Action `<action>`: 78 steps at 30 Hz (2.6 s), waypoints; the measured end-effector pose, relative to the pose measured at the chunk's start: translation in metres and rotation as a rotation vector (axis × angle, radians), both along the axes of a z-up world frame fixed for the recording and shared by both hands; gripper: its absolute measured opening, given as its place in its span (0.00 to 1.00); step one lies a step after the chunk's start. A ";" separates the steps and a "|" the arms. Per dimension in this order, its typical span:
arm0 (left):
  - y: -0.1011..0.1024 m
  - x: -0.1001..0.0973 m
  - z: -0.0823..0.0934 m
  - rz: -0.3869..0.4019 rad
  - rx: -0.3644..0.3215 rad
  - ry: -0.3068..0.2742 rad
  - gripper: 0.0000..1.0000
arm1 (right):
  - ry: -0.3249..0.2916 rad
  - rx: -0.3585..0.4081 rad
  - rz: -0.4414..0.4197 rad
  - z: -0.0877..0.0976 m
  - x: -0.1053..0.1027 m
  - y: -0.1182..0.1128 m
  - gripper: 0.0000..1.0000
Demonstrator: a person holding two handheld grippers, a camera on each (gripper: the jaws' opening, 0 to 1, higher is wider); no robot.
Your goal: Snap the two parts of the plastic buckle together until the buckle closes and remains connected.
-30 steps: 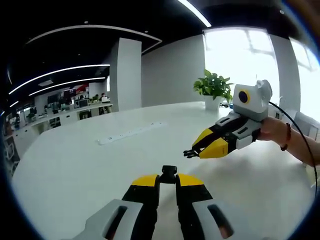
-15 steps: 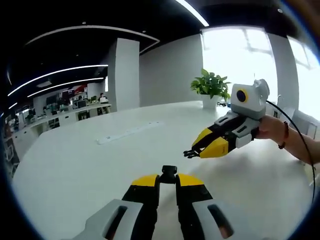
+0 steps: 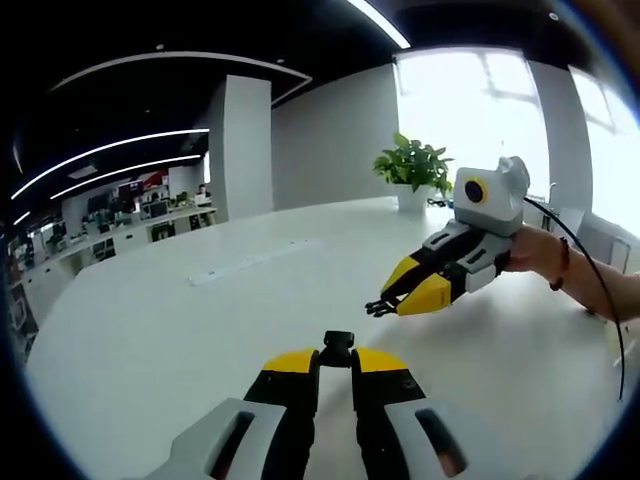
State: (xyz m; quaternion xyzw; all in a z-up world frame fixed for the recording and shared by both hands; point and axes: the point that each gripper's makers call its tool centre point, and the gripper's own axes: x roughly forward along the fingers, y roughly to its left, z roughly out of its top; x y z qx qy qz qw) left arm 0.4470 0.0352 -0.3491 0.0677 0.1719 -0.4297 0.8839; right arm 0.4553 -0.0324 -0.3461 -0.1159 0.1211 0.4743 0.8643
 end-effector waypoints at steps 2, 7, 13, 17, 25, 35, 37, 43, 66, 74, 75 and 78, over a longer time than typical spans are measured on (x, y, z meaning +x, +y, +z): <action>0.000 -0.002 -0.003 -0.005 0.015 0.002 0.12 | 0.000 -0.009 0.000 -0.001 -0.001 -0.001 0.12; 0.001 -0.006 -0.003 -0.009 0.017 0.000 0.12 | -0.006 -0.013 0.009 0.001 -0.009 -0.003 0.12; 0.001 -0.011 -0.003 -0.008 0.014 0.000 0.12 | -0.012 -0.016 0.017 0.004 -0.020 -0.002 0.12; 0.000 -0.015 -0.001 -0.013 0.020 -0.008 0.12 | -0.019 -0.012 0.022 0.008 -0.025 -0.001 0.12; 0.000 -0.022 0.002 -0.027 0.027 -0.025 0.12 | -0.013 0.003 0.044 0.013 -0.030 -0.002 0.12; 0.000 -0.027 0.001 -0.044 0.030 -0.019 0.12 | -0.011 -0.005 0.076 0.013 -0.036 -0.001 0.12; -0.002 -0.029 0.001 -0.058 0.029 -0.021 0.12 | -0.007 0.001 0.084 0.014 -0.035 0.000 0.12; -0.003 -0.034 -0.002 -0.088 0.024 -0.015 0.12 | 0.004 -0.004 0.107 0.011 -0.040 0.002 0.12; -0.007 -0.045 -0.003 -0.216 0.025 -0.008 0.12 | 0.033 -0.005 0.179 0.004 -0.051 -0.002 0.12; -0.013 -0.055 -0.007 -0.282 0.002 0.009 0.12 | 0.024 -0.016 0.230 0.003 -0.062 0.000 0.12; -0.012 -0.055 -0.006 -0.280 -0.015 0.013 0.12 | 0.031 -0.015 0.227 0.003 -0.062 0.000 0.12; -0.012 -0.056 -0.005 -0.294 -0.047 0.027 0.12 | 0.034 -0.025 0.238 0.001 -0.062 -0.001 0.12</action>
